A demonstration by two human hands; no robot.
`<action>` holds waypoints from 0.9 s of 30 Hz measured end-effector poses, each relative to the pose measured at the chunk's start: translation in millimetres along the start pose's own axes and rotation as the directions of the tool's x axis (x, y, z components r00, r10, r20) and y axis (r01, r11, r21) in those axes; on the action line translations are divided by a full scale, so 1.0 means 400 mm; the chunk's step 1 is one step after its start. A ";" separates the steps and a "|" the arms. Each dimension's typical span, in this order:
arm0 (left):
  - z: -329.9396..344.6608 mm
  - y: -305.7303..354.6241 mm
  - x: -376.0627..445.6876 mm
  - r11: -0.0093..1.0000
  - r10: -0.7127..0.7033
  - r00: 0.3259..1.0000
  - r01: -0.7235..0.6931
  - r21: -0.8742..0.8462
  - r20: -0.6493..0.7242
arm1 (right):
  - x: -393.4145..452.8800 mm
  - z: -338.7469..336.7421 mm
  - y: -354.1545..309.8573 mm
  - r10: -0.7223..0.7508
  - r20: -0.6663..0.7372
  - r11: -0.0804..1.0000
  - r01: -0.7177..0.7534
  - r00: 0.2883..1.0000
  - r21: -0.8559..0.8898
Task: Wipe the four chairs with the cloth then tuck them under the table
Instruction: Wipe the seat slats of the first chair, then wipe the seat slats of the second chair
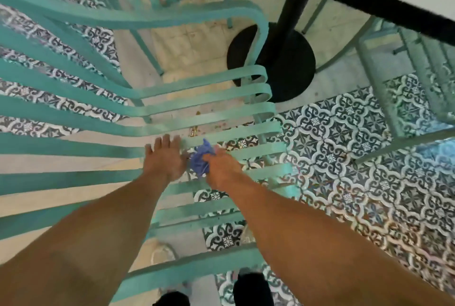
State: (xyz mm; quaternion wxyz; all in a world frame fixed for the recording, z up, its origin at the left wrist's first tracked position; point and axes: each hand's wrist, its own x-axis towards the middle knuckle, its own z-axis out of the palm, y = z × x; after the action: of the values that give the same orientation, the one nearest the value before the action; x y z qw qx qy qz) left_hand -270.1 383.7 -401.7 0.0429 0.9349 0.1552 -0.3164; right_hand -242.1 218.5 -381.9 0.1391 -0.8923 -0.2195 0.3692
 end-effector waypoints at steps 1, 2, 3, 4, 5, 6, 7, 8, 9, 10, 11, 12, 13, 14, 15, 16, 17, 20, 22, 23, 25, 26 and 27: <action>-0.012 0.020 -0.039 1.000 0.018 1.000 -0.018 0.025 0.001 | -0.038 -0.013 -0.002 0.029 0.003 0.997 -0.029 1.000 0.065; -0.024 0.038 -0.078 0.998 0.036 0.999 -0.036 0.041 0.000 | -0.076 -0.029 -0.003 0.058 -0.014 0.993 -0.056 0.998 0.103; -0.040 0.057 -0.116 0.997 0.058 0.998 -0.058 0.056 0.000 | -0.114 -0.050 0.000 0.095 -0.045 0.988 -0.088 0.994 0.126; -0.060 0.075 -0.152 0.994 0.083 0.997 -0.083 0.070 0.004 | -0.151 -0.072 0.005 0.138 -0.080 0.980 -0.125 0.987 0.152; -0.080 0.092 -0.185 0.991 0.108 0.994 -0.108 0.082 0.009 | -0.187 -0.096 0.011 0.178 -0.111 0.972 -0.158 0.978 0.172; -0.104 0.109 -0.213 0.986 0.133 0.991 -0.134 0.096 0.013 | -0.224 -0.119 0.016 0.209 -0.126 0.966 -0.185 0.970 0.181; -0.127 0.126 -0.240 0.980 0.162 0.987 -0.162 0.111 0.014 | -0.261 -0.139 0.021 0.239 -0.135 0.960 -0.213 0.962 0.181; -0.154 0.144 -0.266 0.972 0.195 0.981 -0.195 0.129 0.013 | -0.301 -0.161 0.026 0.269 -0.147 0.953 -0.242 0.952 0.183; -0.181 0.164 -0.293 0.961 0.233 0.972 -0.232 0.148 0.007 | -0.341 -0.182 0.029 0.290 -0.170 0.948 -0.260 0.942 0.182; -0.210 0.184 -0.318 0.946 0.279 0.960 -0.274 0.172 -0.002 | -0.384 -0.203 0.029 0.315 -0.198 0.943 -0.281 0.928 0.180; -0.240 0.206 -0.343 0.927 0.329 0.944 -0.321 0.194 -0.011 | -0.426 -0.224 0.029 0.344 -0.222 0.935 -0.310 0.912 0.174; -0.270 0.230 -0.372 0.906 0.379 0.925 -0.367 0.212 -0.017 | -0.476 -0.245 0.027 0.379 -0.238 0.923 -0.345 0.894 0.171; -0.301 0.254 -0.402 0.884 0.425 0.905 -0.410 0.223 -0.022 | -0.527 -0.266 0.026 0.412 -0.256 0.909 -0.377 0.874 0.178; -0.330 0.280 -0.435 0.862 0.468 0.883 -0.449 0.234 -0.029 | -0.579 -0.283 0.025 0.442 -0.272 0.895 -0.400 0.855 0.198; -0.355 0.307 -0.469 0.837 0.511 0.859 -0.488 0.246 -0.036 | -0.634 -0.297 0.023 0.471 -0.286 0.879 -0.419 0.834 0.226; -0.377 0.334 -0.504 0.809 0.553 0.833 -0.526 0.263 -0.036 | -0.685 -0.305 0.025 0.502 -0.306 0.862 -0.438 0.809 0.255; -0.393 0.361 -0.540 0.778 0.592 0.805 -0.561 0.283 -0.032 | -0.735 -0.307 0.030 0.532 -0.329 0.844 -0.459 0.780 0.277; -0.424 0.440 -0.634 0.675 0.693 0.721 -0.652 0.345 0.008 | -0.885 -0.305 0.048 0.640 -0.366 0.769 -0.561 0.676 0.308; -0.437 0.500 -0.701 0.615 0.734 0.676 -0.700 0.363 0.058 | -0.988 -0.298 0.067 0.695 -0.370 0.718 -0.622 0.616 0.314; -0.440 0.529 -0.731 0.582 0.755 0.652 -0.718 0.382 0.076 | -1.033 -0.295 0.082 0.723 -0.371 0.690 -0.647 0.583 0.326; -0.422 0.637 -0.822 0.481 0.806 0.582 -0.752 0.451 0.110 | -1.165 -0.263 0.140 0.811 -0.355 0.583 -0.686 0.464 0.435; -0.422 0.661 -0.835 0.483 0.803 0.586 -0.747 0.457 0.110 | -1.183 -0.265 0.157 0.824 -0.352 0.565 -0.684 0.444 0.461; -0.427 0.677 -0.845 0.489 0.797 0.593 -0.746 0.452 0.116 | -1.191 -0.268 0.168 0.833 -0.333 0.553 -0.684 0.442 0.475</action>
State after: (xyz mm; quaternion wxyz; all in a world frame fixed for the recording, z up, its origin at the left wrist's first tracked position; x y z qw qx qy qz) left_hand -339.5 68.6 -66.0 -0.0487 0.9018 -0.3569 -0.2388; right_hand -446.0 -84.2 -51.0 0.1308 -0.9287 0.3082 0.1592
